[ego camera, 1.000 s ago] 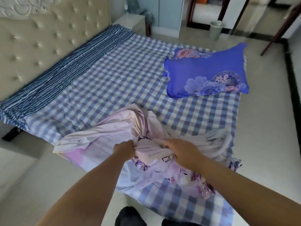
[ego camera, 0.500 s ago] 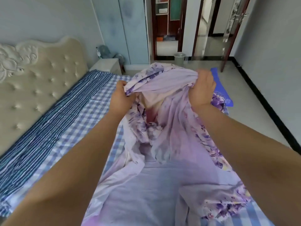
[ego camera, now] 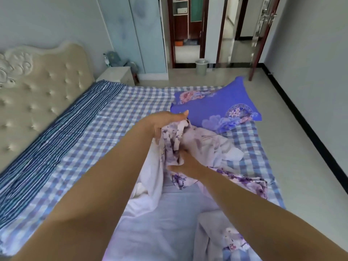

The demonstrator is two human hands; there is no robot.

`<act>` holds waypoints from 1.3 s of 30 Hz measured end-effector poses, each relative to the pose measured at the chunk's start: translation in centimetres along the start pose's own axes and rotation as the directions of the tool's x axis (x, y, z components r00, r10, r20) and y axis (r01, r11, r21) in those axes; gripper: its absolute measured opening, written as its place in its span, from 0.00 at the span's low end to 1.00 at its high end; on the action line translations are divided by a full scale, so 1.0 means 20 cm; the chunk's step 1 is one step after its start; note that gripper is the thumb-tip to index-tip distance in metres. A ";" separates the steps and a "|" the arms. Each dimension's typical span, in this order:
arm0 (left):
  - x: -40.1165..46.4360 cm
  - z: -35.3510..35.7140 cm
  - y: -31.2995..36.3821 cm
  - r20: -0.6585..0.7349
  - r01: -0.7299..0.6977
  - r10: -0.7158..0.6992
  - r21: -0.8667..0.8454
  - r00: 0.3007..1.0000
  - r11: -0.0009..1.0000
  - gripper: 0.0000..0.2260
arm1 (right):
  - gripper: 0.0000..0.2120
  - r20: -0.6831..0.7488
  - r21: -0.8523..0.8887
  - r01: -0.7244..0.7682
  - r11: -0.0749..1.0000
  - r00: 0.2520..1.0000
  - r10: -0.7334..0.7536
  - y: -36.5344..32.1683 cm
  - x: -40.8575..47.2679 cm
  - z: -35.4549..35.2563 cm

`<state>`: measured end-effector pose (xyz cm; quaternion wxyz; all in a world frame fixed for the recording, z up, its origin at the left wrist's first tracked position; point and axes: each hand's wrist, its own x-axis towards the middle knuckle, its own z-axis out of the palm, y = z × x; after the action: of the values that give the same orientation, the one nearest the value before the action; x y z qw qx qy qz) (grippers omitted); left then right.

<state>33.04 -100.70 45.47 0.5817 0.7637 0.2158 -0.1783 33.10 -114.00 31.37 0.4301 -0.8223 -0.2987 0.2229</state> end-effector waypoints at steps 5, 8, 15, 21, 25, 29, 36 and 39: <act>0.09 0.05 0.18 -0.359 -0.134 0.122 -0.009 0.926 0.991 0.25 | 0.17 -0.087 -0.181 0.026 0.983 0.995 -0.043 0.08 -0.12 -0.14; 0.12 0.06 0.20 -0.367 -0.196 0.109 -0.208 0.924 0.958 0.25 | 0.15 -0.151 0.246 -0.006 0.969 0.988 0.045 0.06 -0.15 -0.22; 0.14 0.10 0.28 -0.552 -0.522 0.225 -0.470 0.803 0.712 0.06 | 0.12 0.275 0.149 -0.119 0.982 0.958 0.075 0.12 -0.17 -0.28; 0.11 -0.13 0.34 -0.529 -0.639 0.399 -0.418 0.749 0.646 0.08 | 0.22 0.225 -0.207 -0.141 0.968 0.956 0.187 0.19 -0.16 -0.28; 0.09 -0.08 0.10 -0.324 -0.376 0.399 0.134 0.858 0.917 0.25 | 0.18 -0.243 0.555 -0.104 0.826 0.929 0.280 0.01 0.05 -0.32; 0.05 0.11 -0.34 0.022 -0.311 0.310 0.074 0.950 0.947 0.10 | 0.14 -0.183 0.919 0.023 0.394 0.910 0.373 -0.23 0.21 -0.38; 0.19 -0.18 -0.45 -0.337 -0.327 0.305 -0.009 0.891 0.945 0.15 | 0.28 -0.113 0.815 -0.087 0.574 0.946 0.304 -0.36 0.29 -0.19; 0.21 -0.33 -0.37 -0.231 -0.319 0.298 -0.061 0.926 0.946 0.11 | 0.20 -0.030 0.454 -0.277 0.847 0.945 0.325 -0.26 0.22 0.02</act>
<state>32.65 -92.06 38.98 0.6118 0.7737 0.1640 0.0111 34.46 -108.36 35.09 0.5809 -0.7495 -0.0844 0.3060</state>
